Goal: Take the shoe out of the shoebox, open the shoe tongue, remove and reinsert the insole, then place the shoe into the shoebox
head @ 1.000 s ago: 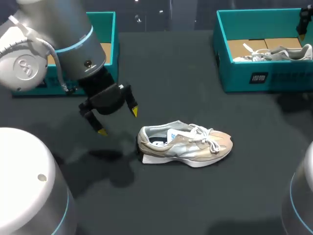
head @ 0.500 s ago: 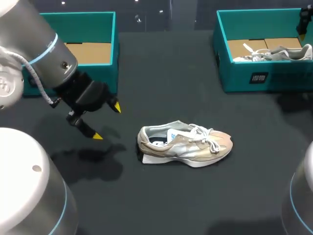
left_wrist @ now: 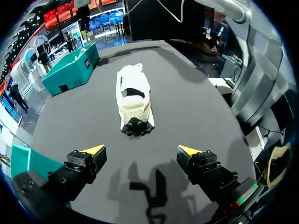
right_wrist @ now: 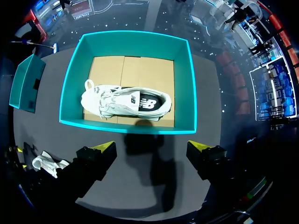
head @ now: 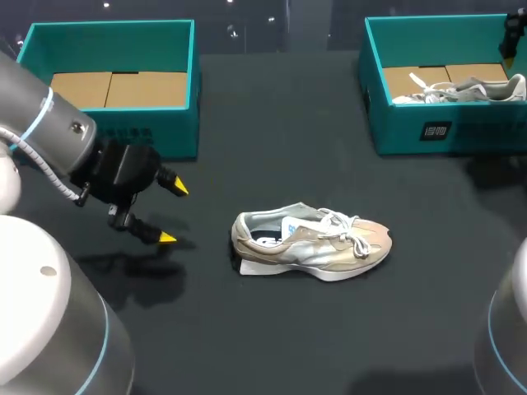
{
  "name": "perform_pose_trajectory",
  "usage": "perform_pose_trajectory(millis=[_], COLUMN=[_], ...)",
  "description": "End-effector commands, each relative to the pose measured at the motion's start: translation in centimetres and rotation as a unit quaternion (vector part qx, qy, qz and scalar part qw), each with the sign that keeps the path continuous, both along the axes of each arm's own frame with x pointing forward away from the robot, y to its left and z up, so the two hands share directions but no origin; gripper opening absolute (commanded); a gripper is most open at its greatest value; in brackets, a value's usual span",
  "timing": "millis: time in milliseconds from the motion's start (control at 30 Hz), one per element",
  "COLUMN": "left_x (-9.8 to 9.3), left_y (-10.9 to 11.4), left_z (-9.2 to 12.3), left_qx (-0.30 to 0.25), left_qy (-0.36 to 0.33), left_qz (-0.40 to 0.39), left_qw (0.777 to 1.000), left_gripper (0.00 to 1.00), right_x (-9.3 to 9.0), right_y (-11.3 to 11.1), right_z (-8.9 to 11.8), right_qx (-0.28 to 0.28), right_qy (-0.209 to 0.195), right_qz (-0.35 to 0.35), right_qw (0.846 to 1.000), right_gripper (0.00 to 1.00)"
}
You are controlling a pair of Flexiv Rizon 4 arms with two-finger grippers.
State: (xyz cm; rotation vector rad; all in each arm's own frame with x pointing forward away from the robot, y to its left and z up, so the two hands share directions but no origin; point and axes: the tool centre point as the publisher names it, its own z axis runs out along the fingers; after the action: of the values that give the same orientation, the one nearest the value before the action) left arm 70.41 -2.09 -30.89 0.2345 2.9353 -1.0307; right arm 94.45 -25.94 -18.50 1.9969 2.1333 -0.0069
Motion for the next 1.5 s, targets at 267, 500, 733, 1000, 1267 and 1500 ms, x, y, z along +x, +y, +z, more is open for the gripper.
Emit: perform_pose_trajectory(millis=[267,500,733,1000,1267,1500], left_x=[-0.1,-0.1,0.2,1.2,0.8,0.4], left_y=[1.1,1.1,1.3,2.2,2.3,2.1], left_z=[-3.1,-3.1,-3.7,-7.4,-7.9,-8.6], left_qx=[-0.122,-0.122,-0.140,-0.228,-0.246,-0.241], left_qy=[0.044,0.044,0.048,0.078,0.071,0.045], left_qz=[-0.025,-0.025,-0.015,0.060,0.070,0.080], left_qw=[0.991,0.991,0.989,0.969,0.964,0.966], left_gripper=[1.00,1.00,1.00,1.00,1.00,1.00], right_x=[0.0,0.0,0.0,0.0,0.0,0.0], right_y=[0.0,0.0,0.0,0.0,0.0,0.0], right_z=[0.0,0.0,0.0,0.0,0.0,0.0], right_qx=[0.000,0.000,0.000,0.000,0.000,0.000], right_qy=[0.000,0.000,0.000,0.000,0.000,0.000], right_qz=[0.000,0.000,0.000,0.000,0.000,0.000], right_qw=[1.000,1.000,1.000,1.000,1.000,1.000], right_gripper=[1.00,1.00,1.00,1.00,1.00,1.00])
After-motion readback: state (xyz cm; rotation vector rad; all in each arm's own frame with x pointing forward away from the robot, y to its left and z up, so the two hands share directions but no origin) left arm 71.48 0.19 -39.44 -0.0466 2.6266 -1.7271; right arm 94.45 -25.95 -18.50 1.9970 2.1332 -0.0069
